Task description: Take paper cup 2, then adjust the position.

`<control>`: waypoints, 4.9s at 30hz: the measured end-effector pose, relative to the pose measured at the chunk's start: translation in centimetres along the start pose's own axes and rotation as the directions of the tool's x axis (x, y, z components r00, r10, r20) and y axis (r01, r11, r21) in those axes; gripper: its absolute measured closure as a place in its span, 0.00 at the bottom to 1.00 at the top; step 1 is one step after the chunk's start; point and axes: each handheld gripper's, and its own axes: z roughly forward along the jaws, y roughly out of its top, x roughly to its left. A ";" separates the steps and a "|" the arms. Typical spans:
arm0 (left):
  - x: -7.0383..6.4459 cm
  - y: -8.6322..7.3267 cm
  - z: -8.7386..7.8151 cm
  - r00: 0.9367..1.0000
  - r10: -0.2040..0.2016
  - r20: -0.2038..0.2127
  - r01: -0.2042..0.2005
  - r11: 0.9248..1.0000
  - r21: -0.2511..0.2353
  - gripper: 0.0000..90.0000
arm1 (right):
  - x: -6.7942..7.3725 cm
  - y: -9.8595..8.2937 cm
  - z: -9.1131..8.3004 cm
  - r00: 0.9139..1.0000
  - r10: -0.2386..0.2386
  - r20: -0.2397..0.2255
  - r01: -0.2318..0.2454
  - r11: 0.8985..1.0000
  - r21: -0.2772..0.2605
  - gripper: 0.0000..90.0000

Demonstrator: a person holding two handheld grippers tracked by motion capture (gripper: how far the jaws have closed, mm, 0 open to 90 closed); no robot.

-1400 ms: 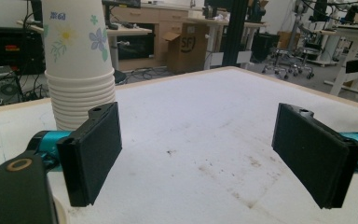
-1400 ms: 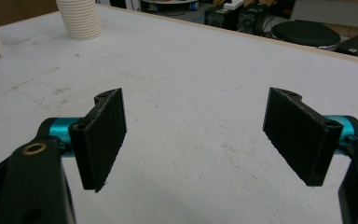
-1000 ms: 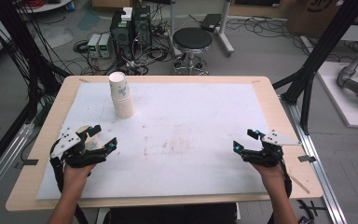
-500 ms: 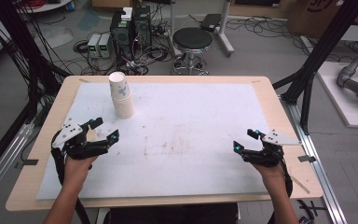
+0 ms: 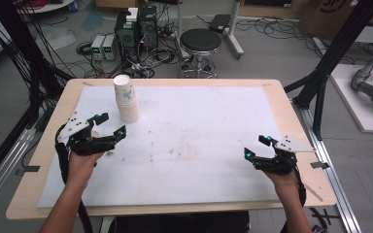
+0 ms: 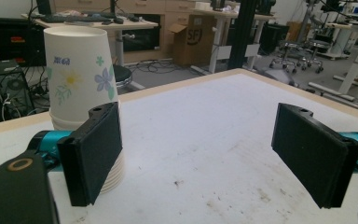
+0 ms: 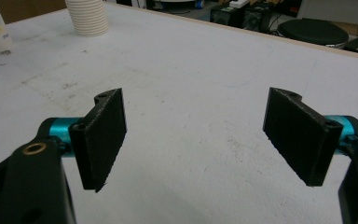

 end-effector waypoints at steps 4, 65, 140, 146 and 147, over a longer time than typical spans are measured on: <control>0.4 0.9 0.5 1.000 -0.001 -0.014 0.001 1.000 0.007 0.18 | 0.0 0.1 0.0 1.000 -0.006 -0.002 0.006 1.000 -0.003 0.24; 8.3 6.3 12.8 0.978 0.026 -0.205 0.030 0.964 0.264 0.37 | -0.4 0.1 0.3 1.000 0.012 -0.024 -0.012 1.000 0.000 0.24; -4.5 3.3 6.8 0.975 0.089 0.204 -0.106 0.992 0.075 0.41 | 0.7 0.9 1.8 0.991 -0.021 -0.130 0.021 1.000 -0.001 0.22; -5.1 2.9 7.0 0.969 0.085 0.231 -0.107 0.991 0.085 0.41 | 0.9 1.0 1.8 0.988 -0.014 -0.156 0.015 1.000 0.008 0.22; -5.2 2.8 7.0 0.968 0.081 0.236 -0.105 0.991 0.088 0.41 | 0.9 1.0 1.9 0.986 -0.022 -0.165 0.023 1.000 0.007 0.22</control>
